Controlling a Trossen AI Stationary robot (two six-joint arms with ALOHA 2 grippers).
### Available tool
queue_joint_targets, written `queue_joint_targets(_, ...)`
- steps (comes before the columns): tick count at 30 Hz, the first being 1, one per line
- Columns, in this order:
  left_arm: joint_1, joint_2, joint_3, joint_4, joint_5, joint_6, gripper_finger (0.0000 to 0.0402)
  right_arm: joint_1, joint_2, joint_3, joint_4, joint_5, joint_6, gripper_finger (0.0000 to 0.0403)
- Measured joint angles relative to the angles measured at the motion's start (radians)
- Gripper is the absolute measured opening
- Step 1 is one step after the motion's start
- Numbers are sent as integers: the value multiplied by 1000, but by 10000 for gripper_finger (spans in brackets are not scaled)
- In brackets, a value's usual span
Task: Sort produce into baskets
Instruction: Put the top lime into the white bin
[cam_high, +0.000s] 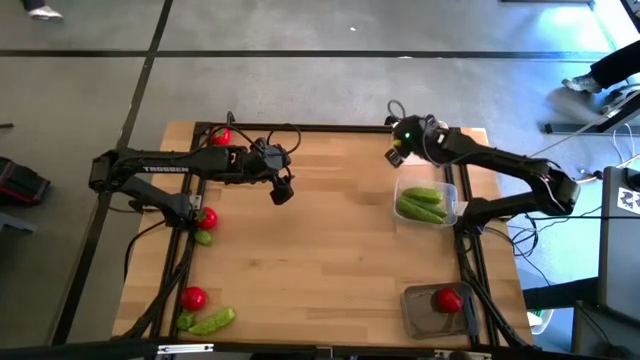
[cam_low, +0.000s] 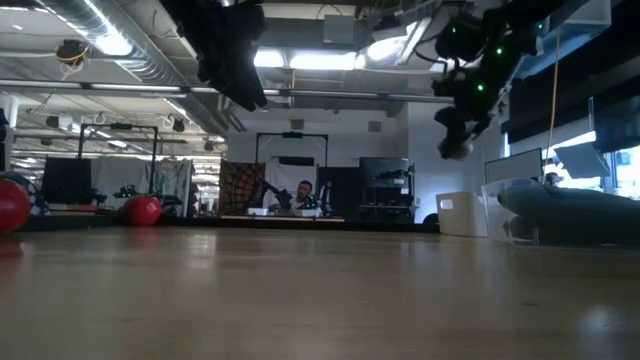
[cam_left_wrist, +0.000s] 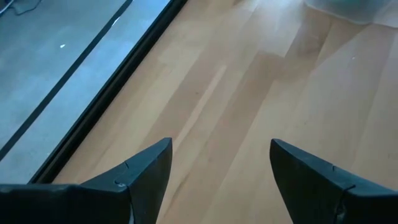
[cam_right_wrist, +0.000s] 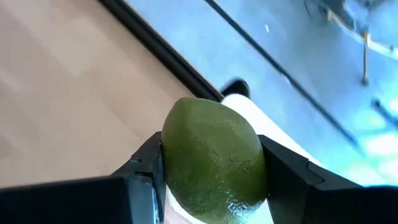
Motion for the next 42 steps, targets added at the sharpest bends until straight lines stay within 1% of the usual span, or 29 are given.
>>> queue_joint_targets(4,0,0,0,0,0,0,265,-99,0,0,-16,-49,15,172)
queue_joint_targets(10,0,0,0,0,1,0,265,-229,34,0,-27,-175,89,172)
queue_joint_targets(12,0,0,0,-2,1,0,265,-262,52,0,-41,-204,111,172)
queue_joint_targets(16,0,0,0,-3,1,0,265,-306,90,0,-70,-227,143,172)
queue_joint_targets(20,0,0,0,-3,1,1,265,-330,133,0,-82,-227,145,172)
queue_joint_targets(29,0,0,0,-3,1,1,265,-329,236,0,-85,-234,145,172)
queue_joint_targets(37,0,0,0,-3,1,1,265,-329,294,0,-85,-238,145,173)
queue_joint_targets(42,0,0,0,-3,1,1,265,-329,304,0,-85,-238,145,177)
